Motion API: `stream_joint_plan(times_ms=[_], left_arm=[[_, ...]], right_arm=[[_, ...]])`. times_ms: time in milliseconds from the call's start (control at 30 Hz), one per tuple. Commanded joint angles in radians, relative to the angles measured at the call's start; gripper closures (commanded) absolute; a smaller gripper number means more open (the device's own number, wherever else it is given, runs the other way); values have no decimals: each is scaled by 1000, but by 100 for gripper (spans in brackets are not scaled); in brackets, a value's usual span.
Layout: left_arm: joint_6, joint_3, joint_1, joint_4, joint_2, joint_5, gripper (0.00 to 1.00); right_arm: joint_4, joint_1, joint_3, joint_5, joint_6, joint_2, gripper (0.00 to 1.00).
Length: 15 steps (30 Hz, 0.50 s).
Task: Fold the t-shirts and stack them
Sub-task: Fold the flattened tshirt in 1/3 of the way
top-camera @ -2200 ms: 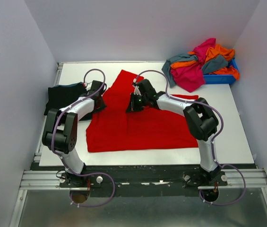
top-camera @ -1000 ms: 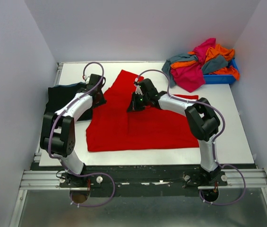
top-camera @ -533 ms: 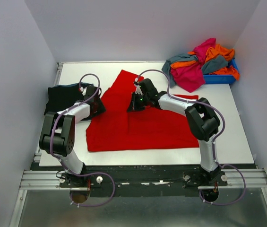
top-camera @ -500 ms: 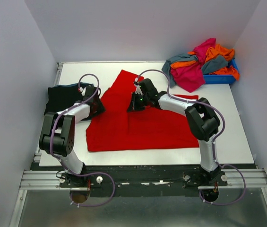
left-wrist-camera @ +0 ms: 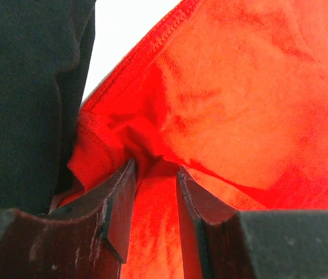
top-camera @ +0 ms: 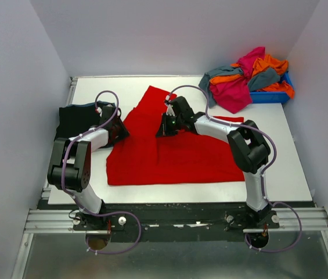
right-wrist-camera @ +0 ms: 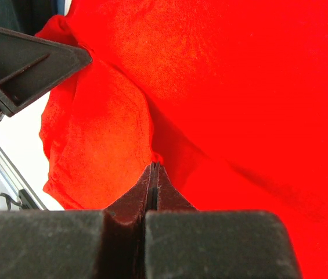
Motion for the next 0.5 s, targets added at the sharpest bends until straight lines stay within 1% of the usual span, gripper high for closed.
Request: stream_joint_plan(times_ms=[0, 100, 200, 267, 400, 467], left_arm=[[6, 15, 4, -29, -33, -21, 57], [28, 32, 4, -84, -66, -104, 56], [45, 54, 3, -136, -80, -146, 56], [48, 54, 4, -141, -87, -146, 56], [37, 32, 4, -77, -106, -86, 57], [37, 37, 3, -54, -87, -57, 58]], right_arm=[[28, -5, -9, -9, -2, -19, 99], [27, -5, -10, -9, -2, -20, 99], [27, -5, -7, -9, -2, -19, 99], [27, -5, -7, -11, 0, -17, 99], [28, -5, -6, -11, 0, -16, 99], [28, -5, -7, -12, -2, -16, 99]])
